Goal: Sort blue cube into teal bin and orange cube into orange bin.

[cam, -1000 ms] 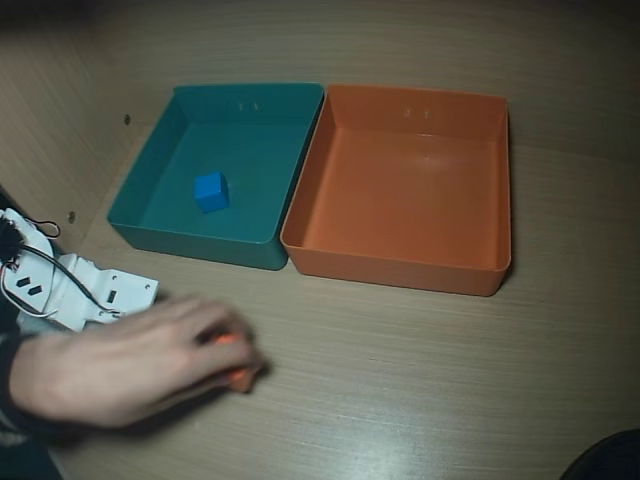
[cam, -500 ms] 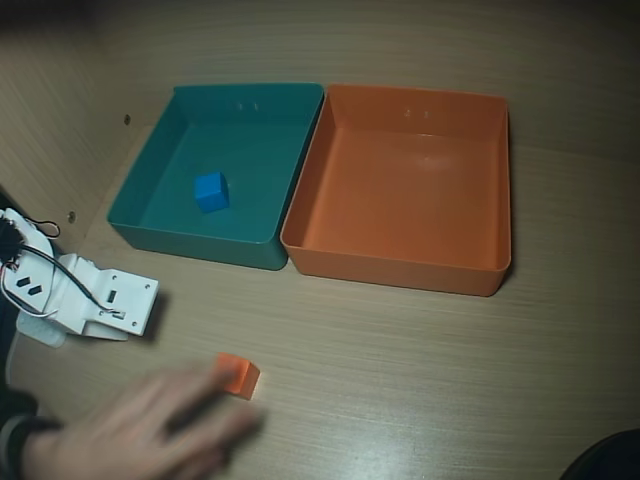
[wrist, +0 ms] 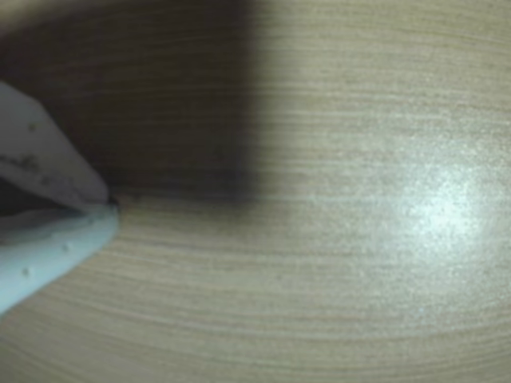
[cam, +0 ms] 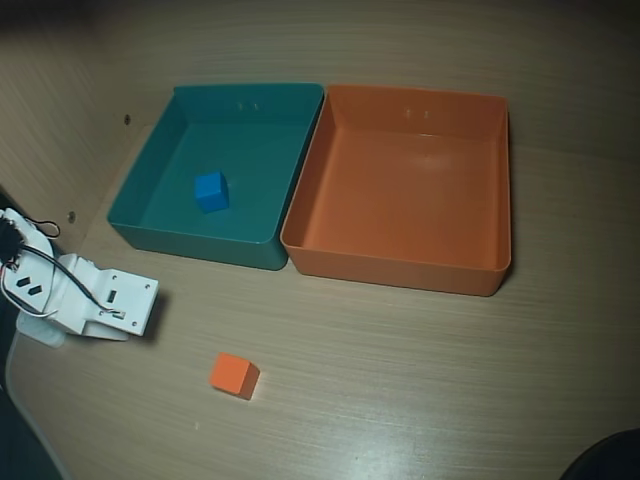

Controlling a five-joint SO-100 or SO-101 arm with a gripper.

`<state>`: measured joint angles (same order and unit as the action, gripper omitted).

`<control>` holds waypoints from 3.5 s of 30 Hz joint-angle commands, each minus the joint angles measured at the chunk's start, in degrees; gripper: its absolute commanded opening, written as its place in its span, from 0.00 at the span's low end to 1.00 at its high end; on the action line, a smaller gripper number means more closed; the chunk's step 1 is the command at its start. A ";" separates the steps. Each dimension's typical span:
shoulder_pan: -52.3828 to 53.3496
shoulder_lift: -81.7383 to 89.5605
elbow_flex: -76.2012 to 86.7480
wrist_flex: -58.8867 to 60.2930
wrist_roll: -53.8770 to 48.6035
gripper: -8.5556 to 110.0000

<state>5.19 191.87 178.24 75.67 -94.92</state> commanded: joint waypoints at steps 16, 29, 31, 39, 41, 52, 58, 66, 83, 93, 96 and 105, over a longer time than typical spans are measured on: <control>0.09 -0.09 -16.08 0.44 0.18 0.05; 0.44 -26.89 -36.56 -3.52 -0.88 0.13; 0.35 -34.01 -40.87 -6.50 -0.88 0.17; 0.62 -62.84 -56.25 -18.37 -0.88 0.30; 0.70 -68.91 -59.50 -20.92 -0.88 0.31; 3.25 -86.84 -70.58 -27.86 -0.97 0.31; 4.66 -89.56 -72.07 -27.95 -1.05 0.31; 4.66 -94.75 -72.16 -28.04 -1.14 0.31; 5.89 -104.41 -71.10 -39.64 -1.14 0.31; 5.36 -106.88 -71.02 -39.20 -1.14 0.30; 5.36 -106.88 -71.02 -39.20 -1.14 0.27; 5.27 -106.88 -71.02 -39.02 -0.97 0.01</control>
<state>10.63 84.11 109.51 36.56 -95.62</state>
